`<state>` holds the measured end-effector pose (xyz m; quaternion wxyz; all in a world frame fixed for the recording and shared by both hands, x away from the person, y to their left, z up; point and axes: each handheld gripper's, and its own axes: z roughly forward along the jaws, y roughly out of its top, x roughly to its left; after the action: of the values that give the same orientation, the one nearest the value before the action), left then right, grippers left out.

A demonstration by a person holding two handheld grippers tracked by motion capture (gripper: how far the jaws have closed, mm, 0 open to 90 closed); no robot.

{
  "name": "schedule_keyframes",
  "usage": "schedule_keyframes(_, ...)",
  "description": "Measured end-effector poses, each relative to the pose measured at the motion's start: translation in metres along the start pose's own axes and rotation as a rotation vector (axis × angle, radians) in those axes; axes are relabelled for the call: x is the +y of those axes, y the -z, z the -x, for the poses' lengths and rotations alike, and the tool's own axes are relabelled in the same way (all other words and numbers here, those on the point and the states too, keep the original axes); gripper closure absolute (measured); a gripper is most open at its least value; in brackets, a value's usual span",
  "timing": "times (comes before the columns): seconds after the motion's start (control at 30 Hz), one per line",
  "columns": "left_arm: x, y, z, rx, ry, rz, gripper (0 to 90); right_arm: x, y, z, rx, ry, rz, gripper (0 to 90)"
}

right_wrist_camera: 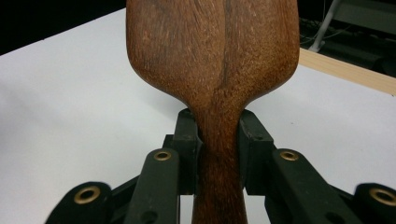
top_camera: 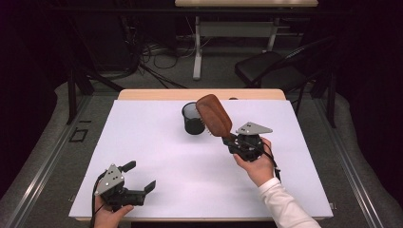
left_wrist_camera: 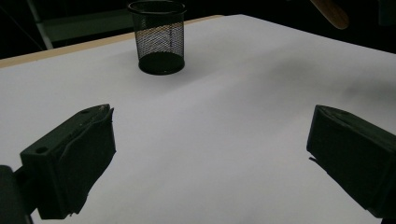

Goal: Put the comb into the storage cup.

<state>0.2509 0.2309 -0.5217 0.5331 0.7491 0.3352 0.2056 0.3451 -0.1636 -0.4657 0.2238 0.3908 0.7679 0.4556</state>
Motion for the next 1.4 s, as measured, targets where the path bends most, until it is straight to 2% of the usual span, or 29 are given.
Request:
schedule_keyframes(0.43,0.001,0.002,-0.007,0.034,0.02,-0.005,1.2,0.005,-0.011,-0.011,0.023,0.033,0.046,72.2)
schedule_keyframes(0.67,0.005,0.001,-0.009,0.042,0.054,0.006,1.2,0.003,-0.014,-0.016,0.037,0.038,0.067,72.2)
schedule_keyframes(0.77,0.012,-0.002,-0.008,0.04,0.068,0.001,1.3,0.002,-0.014,-0.019,0.047,0.044,0.076,72.1)
schedule_keyframes(1.0,0.025,-0.011,-0.005,0.02,0.083,-0.01,3.3,0.002,-0.013,-0.02,0.06,0.039,0.092,72.2)
schedule_keyframes(1.07,0.033,-0.017,-0.004,0.01,0.086,-0.015,3.8,0.002,-0.013,-0.021,0.062,0.043,0.092,72.1)
schedule_keyframes(1.27,0.046,-0.029,-0.001,-0.028,0.078,-0.032,3.8,0.0,-0.013,-0.023,0.064,0.05,0.095,72.1)
schedule_keyframes(1.4,0.052,-0.036,0.0,-0.037,0.079,-0.04,4.0,-0.001,-0.012,-0.025,0.067,0.049,0.093,72.1)
